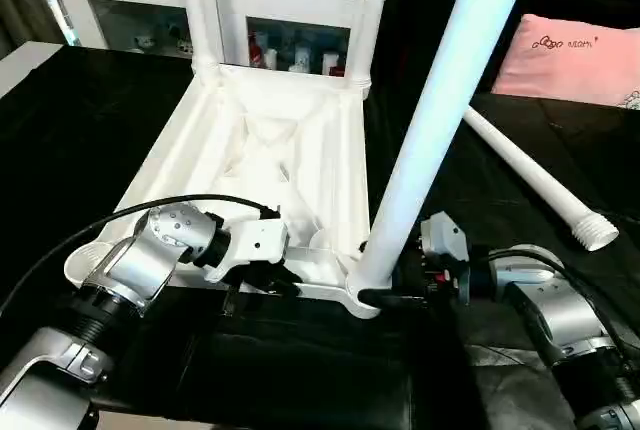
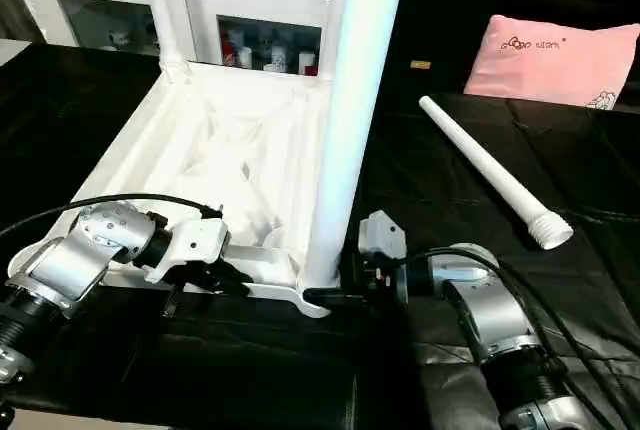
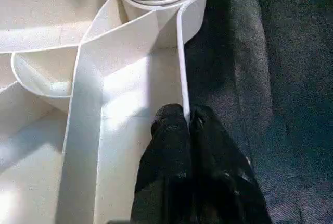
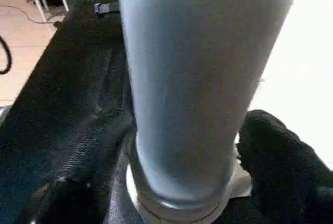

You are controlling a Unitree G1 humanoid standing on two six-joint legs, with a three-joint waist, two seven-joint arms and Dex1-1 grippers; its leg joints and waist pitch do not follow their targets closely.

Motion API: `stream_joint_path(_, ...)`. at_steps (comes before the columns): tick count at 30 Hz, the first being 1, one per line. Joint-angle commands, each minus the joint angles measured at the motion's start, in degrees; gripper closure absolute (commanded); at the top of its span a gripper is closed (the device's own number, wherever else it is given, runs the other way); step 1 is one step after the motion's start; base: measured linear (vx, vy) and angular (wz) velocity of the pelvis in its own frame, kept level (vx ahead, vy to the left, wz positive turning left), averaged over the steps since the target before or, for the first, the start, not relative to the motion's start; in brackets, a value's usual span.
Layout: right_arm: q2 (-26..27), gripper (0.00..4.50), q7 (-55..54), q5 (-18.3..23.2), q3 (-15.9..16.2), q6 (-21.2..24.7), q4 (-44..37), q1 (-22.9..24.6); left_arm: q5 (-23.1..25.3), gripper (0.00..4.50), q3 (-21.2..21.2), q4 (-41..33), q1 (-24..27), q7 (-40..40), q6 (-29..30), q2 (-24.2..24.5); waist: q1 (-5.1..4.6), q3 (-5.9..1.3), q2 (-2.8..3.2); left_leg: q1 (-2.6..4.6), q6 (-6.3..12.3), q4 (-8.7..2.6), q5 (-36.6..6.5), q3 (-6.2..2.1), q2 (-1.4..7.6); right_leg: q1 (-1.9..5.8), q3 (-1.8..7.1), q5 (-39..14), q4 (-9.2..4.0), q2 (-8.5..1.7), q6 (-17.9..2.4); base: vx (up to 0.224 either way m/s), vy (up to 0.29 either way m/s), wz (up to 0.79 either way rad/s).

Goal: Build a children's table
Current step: Rotate leg to tighten

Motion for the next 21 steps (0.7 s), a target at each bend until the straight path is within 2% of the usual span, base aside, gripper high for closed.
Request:
stream_joint_path(1,-0.89,1.24,1.23,1.0,0.47,0.78,0.53,-0.43,1.48,4.5,-3.05,0.03,-0.03,-2.54,-1.35,-0.21,-0.14,-3.95,0.45,0.14,2.07,-3.48,-11.63,0.2,1.17,3.16,2.89,-11.99,-3.37,-3.15,-11.43,0.0,0.0,0.0)
stream_joint_path(4,-1.01,1.34,1.81,0.97,0.6,1.06,0.33,-0.14,1.59,4.5,-3.11,0.28,-0.09,-2.58,-1.52,-0.26,-0.1,-3.96,0.53,0.22,1.98,-3.49,-11.81,0.19,1.22,3.13,2.89,-11.91,-3.36,-3.15,-11.62,0.0,0.0,0.0)
stream_joint_path(5,-1.01,1.59,1.89,0.94,0.66,1.07,0.25,-0.04,1.65,4.5,-3.12,0.39,-0.11,-2.6,-1.57,-0.3,-0.12,-3.97,0.49,0.22,2.01,-3.45,-11.9,0.22,1.2,3.1,2.9,-11.84,-3.38,-3.12,-11.67,0.0,0.0,0.0)
stream_joint_path(15,-0.84,2.28,2.32,0.6,1.16,1.22,-0.18,1.02,2.04,4.5,-3.26,0.84,0.06,-2.48,-1.78,-0.31,-0.04,-3.97,0.52,0.18,1.87,-3.46,-12.08,0.17,1.15,3.2,2.83,-12.33,-3.41,-3.1,-11.42,0.0,0.0,0.0)
stream_joint_path(21,-0.61,2.44,1.91,0.35,1.78,1.1,-0.61,1.82,2.24,4.5,-3.32,1.18,0.19,-2.38,-1.91,-0.25,-0.04,-4.04,0.65,0.23,1.51,-3.5,-12.72,0.1,1.18,3.19,2.82,-12.71,-3.46,-3.11,-11.29,0.0,0.0,0.0)
